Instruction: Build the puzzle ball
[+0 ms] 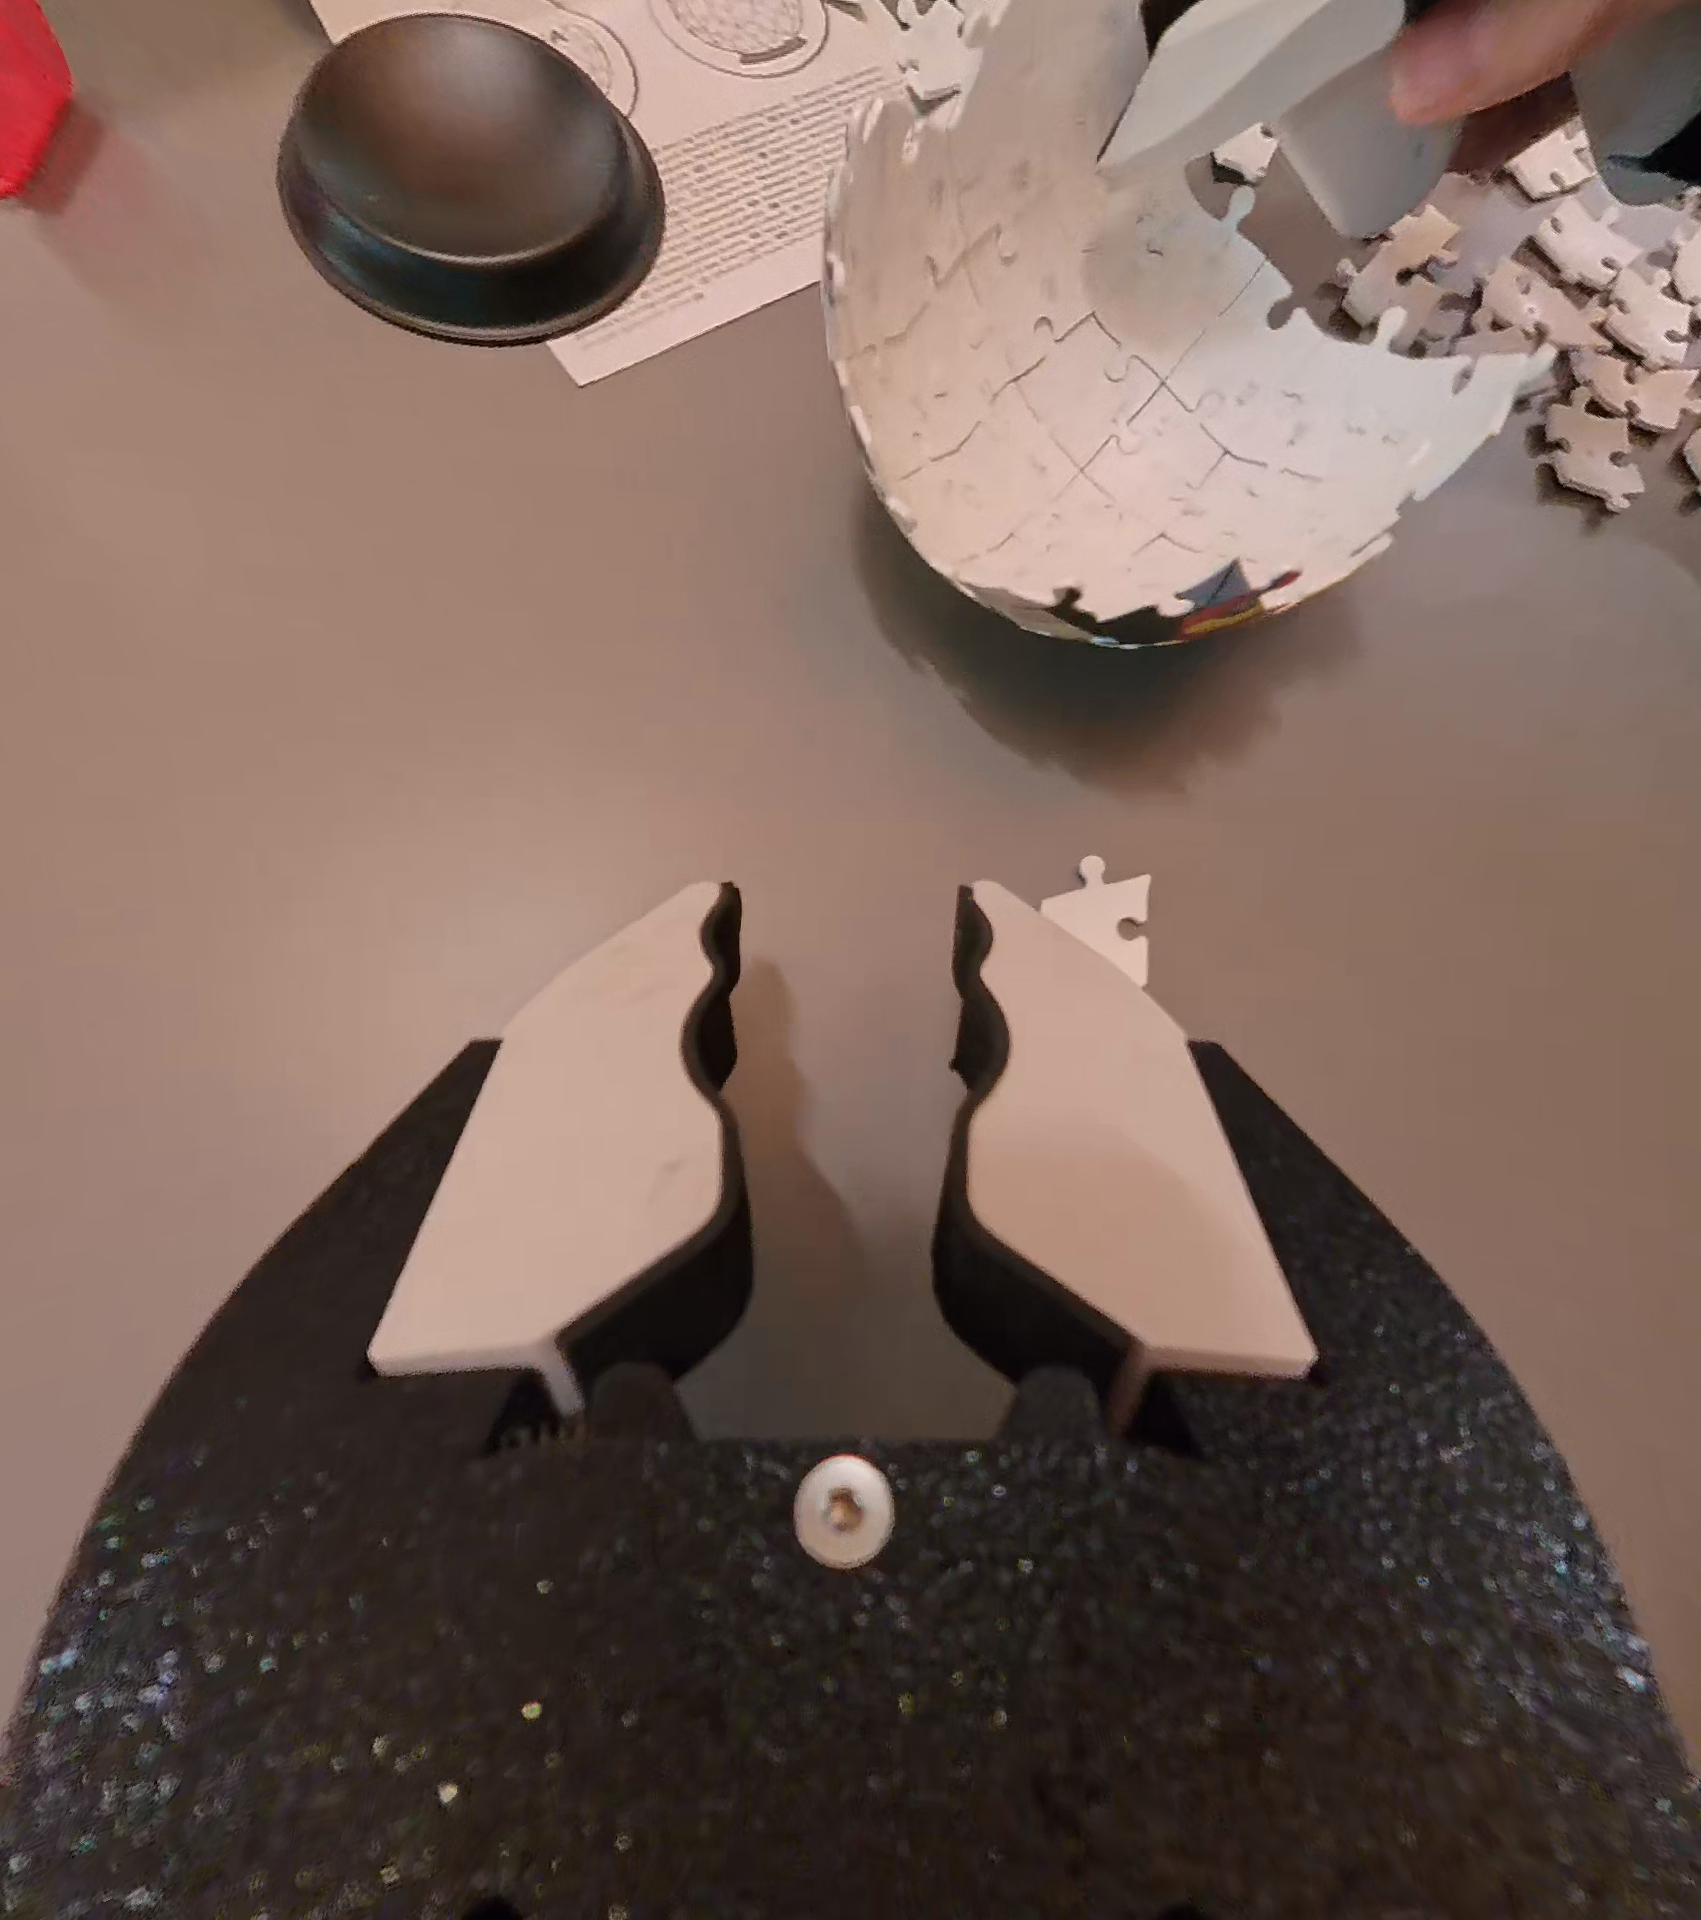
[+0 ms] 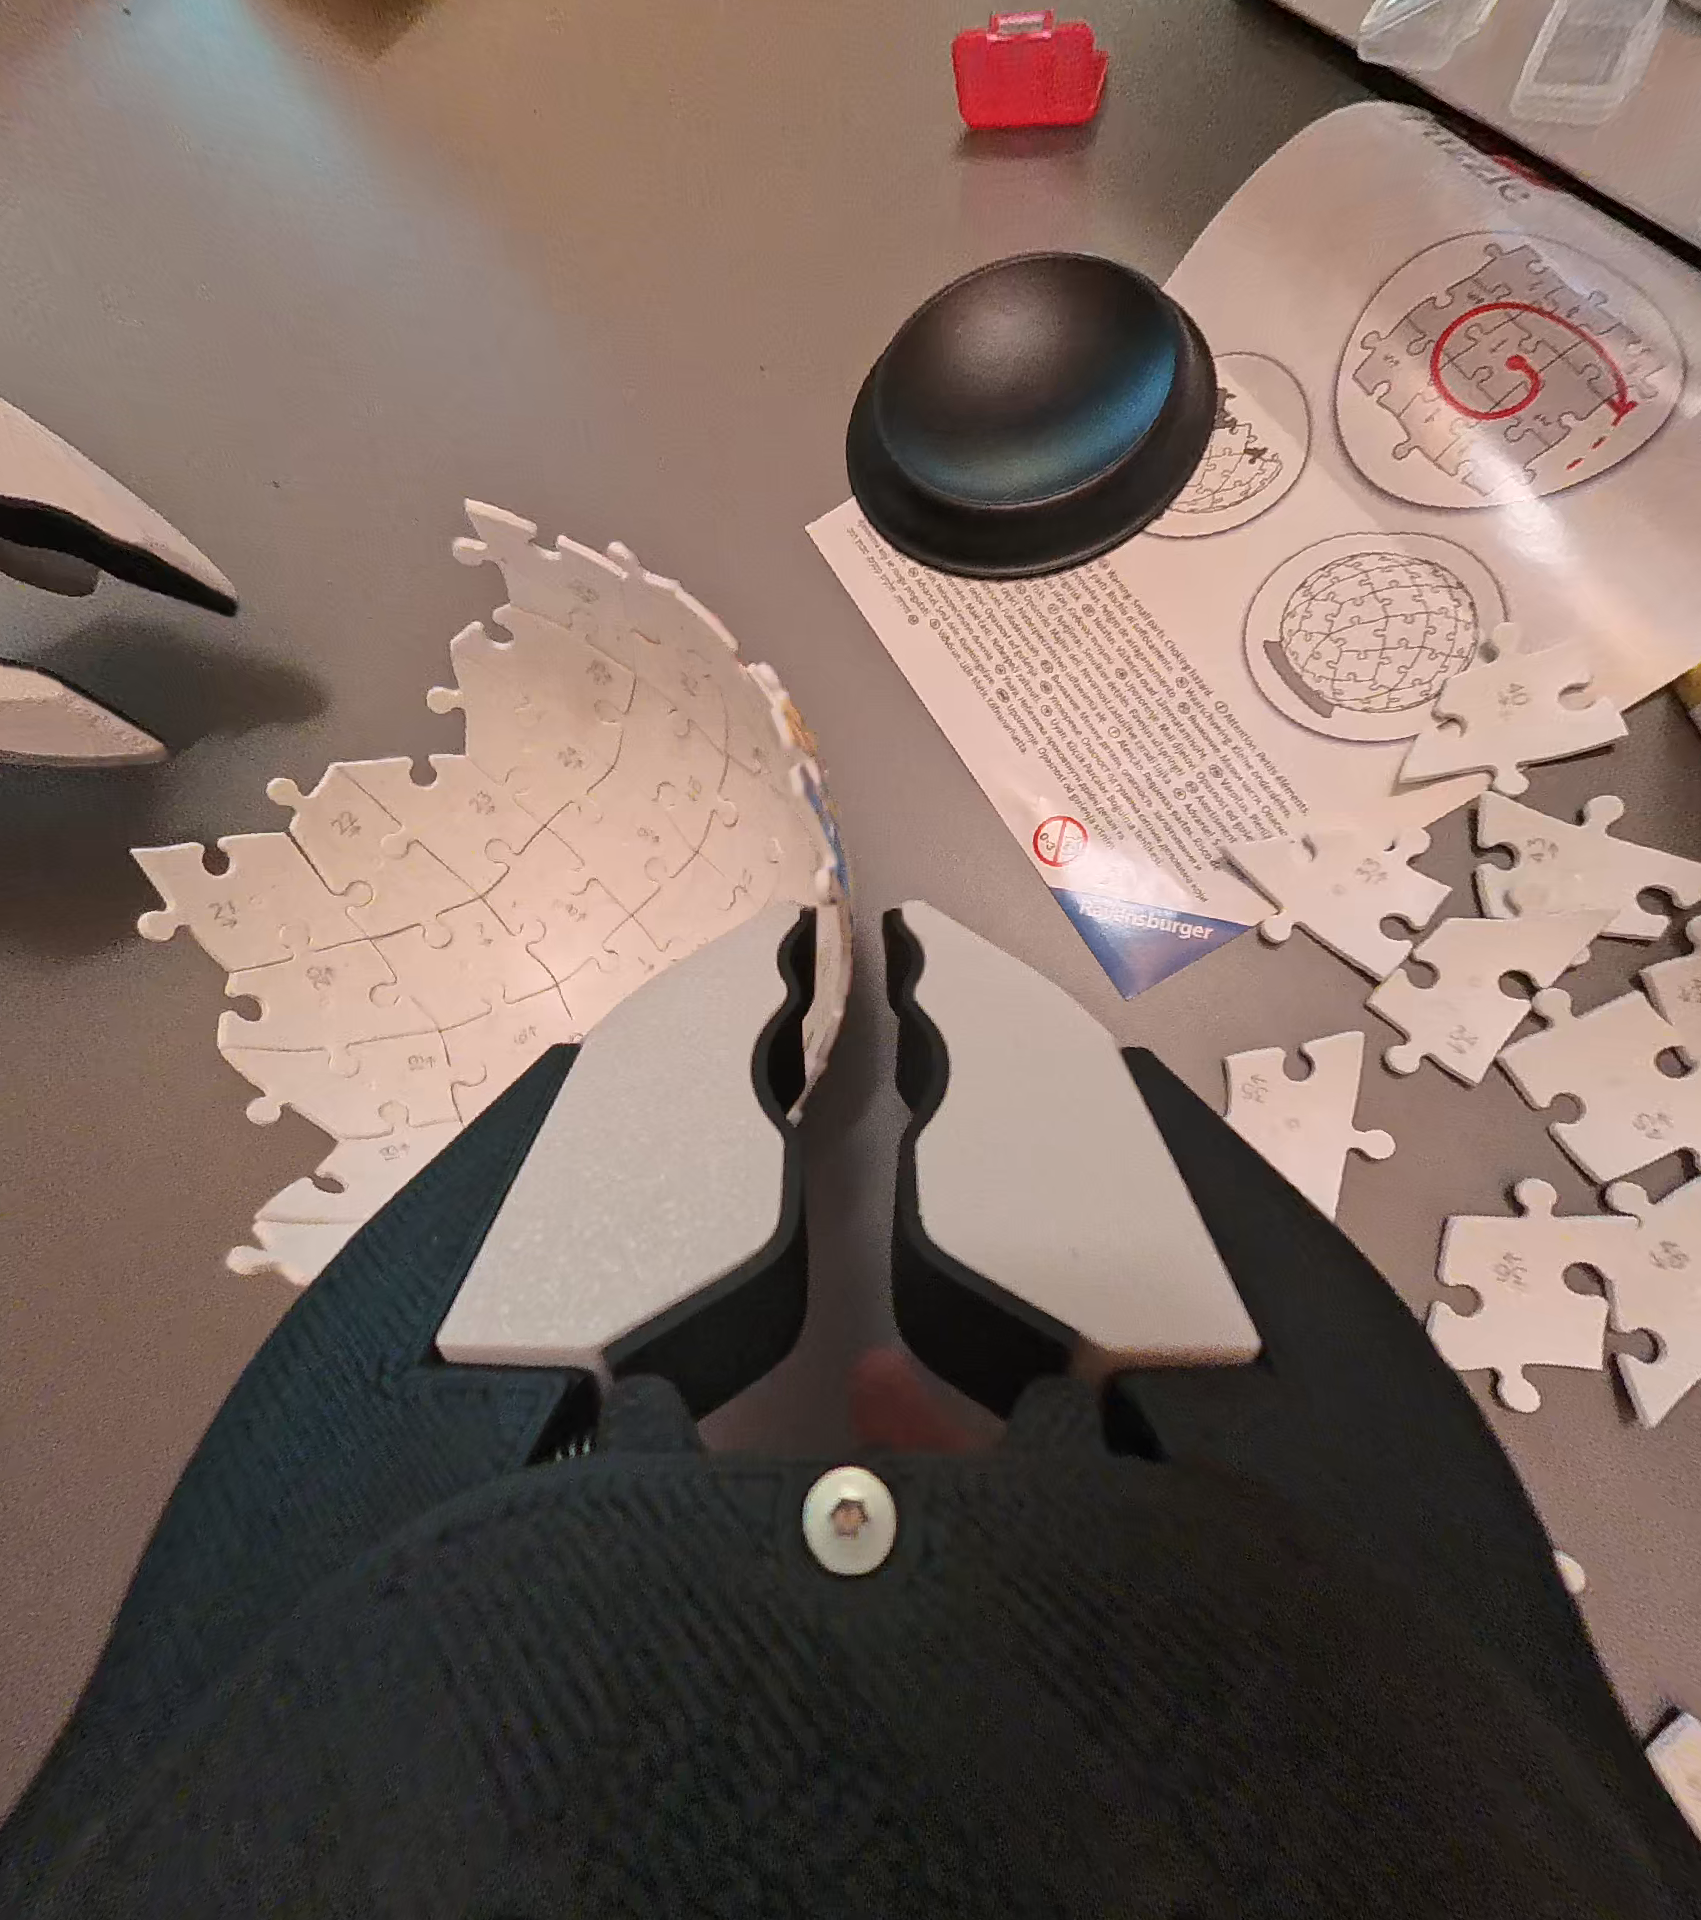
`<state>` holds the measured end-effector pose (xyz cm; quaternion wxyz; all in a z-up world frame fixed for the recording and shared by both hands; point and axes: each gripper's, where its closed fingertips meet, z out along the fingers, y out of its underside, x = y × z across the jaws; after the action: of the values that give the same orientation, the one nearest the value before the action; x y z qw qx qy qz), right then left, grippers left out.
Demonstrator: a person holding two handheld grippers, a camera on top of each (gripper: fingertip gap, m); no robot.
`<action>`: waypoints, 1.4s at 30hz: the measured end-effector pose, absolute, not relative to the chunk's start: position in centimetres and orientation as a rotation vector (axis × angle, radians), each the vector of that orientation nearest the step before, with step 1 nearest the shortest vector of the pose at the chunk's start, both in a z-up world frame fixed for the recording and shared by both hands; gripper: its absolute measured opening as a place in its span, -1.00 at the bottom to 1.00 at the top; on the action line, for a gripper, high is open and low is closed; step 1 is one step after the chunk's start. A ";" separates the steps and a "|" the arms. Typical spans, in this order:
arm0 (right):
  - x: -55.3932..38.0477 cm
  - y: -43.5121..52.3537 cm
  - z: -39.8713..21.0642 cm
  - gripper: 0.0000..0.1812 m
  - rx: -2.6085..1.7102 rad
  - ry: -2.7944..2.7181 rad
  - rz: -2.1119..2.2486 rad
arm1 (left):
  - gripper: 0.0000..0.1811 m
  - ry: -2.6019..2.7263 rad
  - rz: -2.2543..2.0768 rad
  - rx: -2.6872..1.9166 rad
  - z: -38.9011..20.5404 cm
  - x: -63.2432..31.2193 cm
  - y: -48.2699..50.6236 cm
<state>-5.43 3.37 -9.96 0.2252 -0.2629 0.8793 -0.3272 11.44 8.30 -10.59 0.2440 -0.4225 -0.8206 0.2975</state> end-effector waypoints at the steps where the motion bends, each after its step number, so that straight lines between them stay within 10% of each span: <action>1: -5.4 3.4 -9.9 -0.85 -0.720 2.421 -0.908 | -0.58 -2.243 0.811 -1.151 -10.6 11.5 8.3; 42: -5.8 14.9 -7.7 -0.74 -0.700 2.433 -1.087 | -0.74 -2.199 0.846 -1.415 -12.4 7.7 13.8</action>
<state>-5.76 14.86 -7.74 0.1922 -0.2493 0.8666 -0.3871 7.74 13.80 -12.37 0.1951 -0.5050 -0.7847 0.3017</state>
